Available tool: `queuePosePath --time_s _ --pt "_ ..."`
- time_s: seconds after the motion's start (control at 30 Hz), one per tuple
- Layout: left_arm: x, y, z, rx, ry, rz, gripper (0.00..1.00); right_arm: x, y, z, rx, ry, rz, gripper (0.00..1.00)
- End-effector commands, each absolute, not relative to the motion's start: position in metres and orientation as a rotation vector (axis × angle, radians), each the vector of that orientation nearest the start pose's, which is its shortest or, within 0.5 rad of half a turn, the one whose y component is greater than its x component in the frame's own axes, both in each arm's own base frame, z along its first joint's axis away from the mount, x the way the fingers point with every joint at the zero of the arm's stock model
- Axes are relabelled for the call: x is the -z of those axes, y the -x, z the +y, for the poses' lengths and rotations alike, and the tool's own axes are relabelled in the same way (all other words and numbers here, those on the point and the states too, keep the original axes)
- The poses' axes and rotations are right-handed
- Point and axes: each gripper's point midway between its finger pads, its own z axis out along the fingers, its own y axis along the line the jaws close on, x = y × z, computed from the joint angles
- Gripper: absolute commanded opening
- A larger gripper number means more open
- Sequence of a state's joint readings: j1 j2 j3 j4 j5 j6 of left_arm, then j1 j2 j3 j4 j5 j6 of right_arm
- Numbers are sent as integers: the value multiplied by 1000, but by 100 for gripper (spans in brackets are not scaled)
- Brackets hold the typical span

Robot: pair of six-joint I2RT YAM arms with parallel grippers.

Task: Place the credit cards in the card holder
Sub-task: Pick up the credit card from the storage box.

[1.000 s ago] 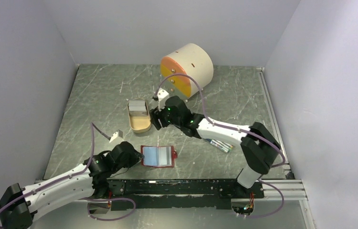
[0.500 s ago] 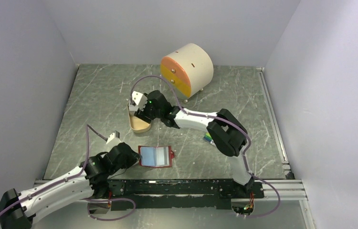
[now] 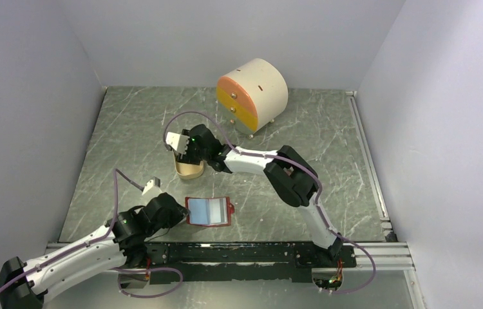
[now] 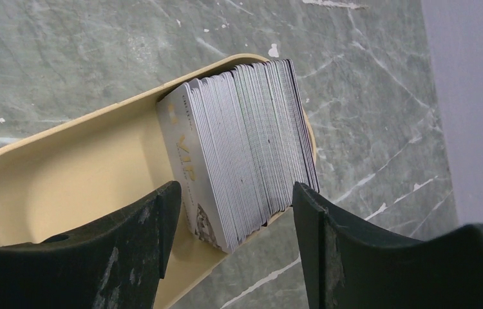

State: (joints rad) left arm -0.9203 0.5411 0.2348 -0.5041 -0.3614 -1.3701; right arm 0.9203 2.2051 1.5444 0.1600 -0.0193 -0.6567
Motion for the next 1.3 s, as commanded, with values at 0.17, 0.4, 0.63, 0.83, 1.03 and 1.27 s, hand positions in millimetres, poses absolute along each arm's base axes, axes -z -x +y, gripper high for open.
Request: queuePosePath --time_s 0.17,0.4,0.63,0.83,1.03,1.27 --pt "-60 -154 -158 713 712 2289 9 -71 -393 486 -83 1552 1354 68" --pt "-59 -153 -158 713 713 2292 9 -72 -396 488 -56 1547 1338 68" --pt "-61 -153 -157 713 711 2288 9 -80 -399 488 -43 1528 1328 61" --pt "-58 -152 -157 712 714 2296 9 -89 -400 488 -45 1517 1319 55" --pt "-59 -152 -157 717 713 2293 9 -98 -401 488 -51 1502 1316 51" --pt "-59 -152 -159 727 711 2290 9 -106 -398 489 -73 1497 1311 43"
